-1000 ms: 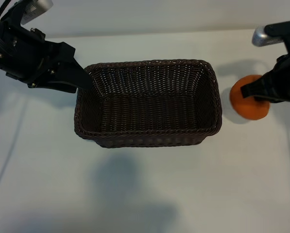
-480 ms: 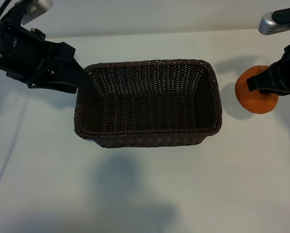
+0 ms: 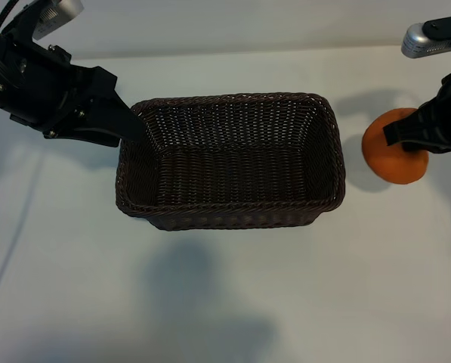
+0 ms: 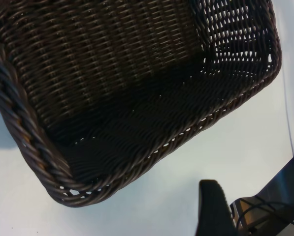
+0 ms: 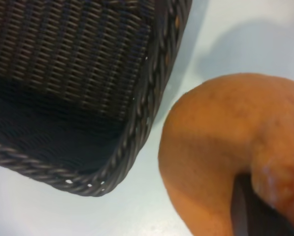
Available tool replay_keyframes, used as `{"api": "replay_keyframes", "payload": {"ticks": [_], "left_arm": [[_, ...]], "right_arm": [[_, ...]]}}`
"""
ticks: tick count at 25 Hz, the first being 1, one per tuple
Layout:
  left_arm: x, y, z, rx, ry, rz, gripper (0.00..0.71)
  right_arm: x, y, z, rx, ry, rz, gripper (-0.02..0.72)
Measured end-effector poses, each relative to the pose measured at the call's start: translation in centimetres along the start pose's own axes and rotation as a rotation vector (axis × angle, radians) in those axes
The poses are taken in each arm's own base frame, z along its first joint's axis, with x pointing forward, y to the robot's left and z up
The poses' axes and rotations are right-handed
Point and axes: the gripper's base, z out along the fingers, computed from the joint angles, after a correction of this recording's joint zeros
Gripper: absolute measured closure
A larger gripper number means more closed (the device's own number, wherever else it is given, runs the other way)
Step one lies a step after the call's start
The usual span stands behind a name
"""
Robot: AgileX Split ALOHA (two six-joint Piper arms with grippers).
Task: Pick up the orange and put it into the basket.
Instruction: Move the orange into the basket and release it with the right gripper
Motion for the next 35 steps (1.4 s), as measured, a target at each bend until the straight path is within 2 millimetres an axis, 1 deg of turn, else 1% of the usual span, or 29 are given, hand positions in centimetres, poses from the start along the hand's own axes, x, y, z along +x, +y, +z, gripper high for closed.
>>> {"api": "replay_keyframes", "payload": {"ticks": [8, 15, 25, 27, 31, 33, 35], "left_arm": [[0.0, 0.0, 0.0, 0.0, 0.0, 0.0, 0.256], [0.0, 0.0, 0.0, 0.0, 0.0, 0.005, 0.256], [0.0, 0.0, 0.0, 0.0, 0.0, 0.009, 0.256], [0.0, 0.0, 0.0, 0.0, 0.0, 0.011, 0.256], [0.0, 0.0, 0.0, 0.0, 0.0, 0.011, 0.256], [0.0, 0.0, 0.0, 0.0, 0.0, 0.013, 0.256], [0.0, 0.0, 0.0, 0.0, 0.0, 0.014, 0.256]], "right_arm": [[-0.1, 0.1, -0.1, -0.012, -0.002, 0.011, 0.66], [-1.2, 0.4, -1.0, -0.024, -0.036, 0.01, 0.66], [-1.2, 0.7, -1.0, -0.036, -0.036, -0.01, 0.66], [-1.2, 1.4, -0.8, -0.047, -0.037, -0.035, 0.66], [-1.3, 3.9, -0.4, -0.084, -0.057, -0.108, 0.66], [-1.5, 5.0, 0.1, -0.103, -0.061, -0.135, 0.66], [-1.5, 6.2, 1.1, -0.122, -0.046, -0.161, 0.66]]}}
